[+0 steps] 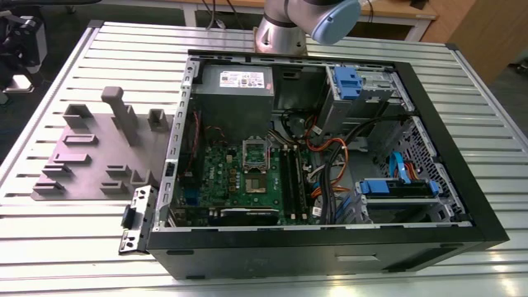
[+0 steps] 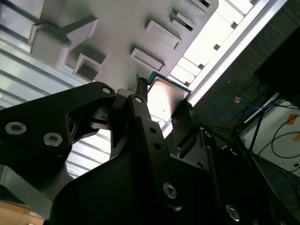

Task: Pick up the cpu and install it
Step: 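Pick up the cpu and move it towards the insertion slot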

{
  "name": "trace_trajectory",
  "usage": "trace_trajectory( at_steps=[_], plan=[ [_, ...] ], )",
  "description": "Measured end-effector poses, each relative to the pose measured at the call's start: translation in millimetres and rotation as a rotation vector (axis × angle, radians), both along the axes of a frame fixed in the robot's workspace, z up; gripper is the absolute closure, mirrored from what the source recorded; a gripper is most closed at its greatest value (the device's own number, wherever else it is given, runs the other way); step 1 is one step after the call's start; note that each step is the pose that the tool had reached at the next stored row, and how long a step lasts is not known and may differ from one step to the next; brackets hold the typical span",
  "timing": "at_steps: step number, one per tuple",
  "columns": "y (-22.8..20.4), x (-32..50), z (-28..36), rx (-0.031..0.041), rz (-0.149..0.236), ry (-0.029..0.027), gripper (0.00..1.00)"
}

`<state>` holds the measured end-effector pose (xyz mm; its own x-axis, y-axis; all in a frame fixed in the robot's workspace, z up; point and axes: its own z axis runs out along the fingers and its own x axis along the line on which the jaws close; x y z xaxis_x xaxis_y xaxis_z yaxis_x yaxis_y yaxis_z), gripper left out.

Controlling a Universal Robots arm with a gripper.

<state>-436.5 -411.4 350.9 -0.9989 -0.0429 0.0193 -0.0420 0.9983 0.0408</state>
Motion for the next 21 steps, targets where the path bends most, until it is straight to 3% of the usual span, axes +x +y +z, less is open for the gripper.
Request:
trace_trajectory(
  at_steps=[21],
  plan=[
    [0.0,1.5,2.8,-0.0002,0.000,-0.0001,0.55]
  ],
)
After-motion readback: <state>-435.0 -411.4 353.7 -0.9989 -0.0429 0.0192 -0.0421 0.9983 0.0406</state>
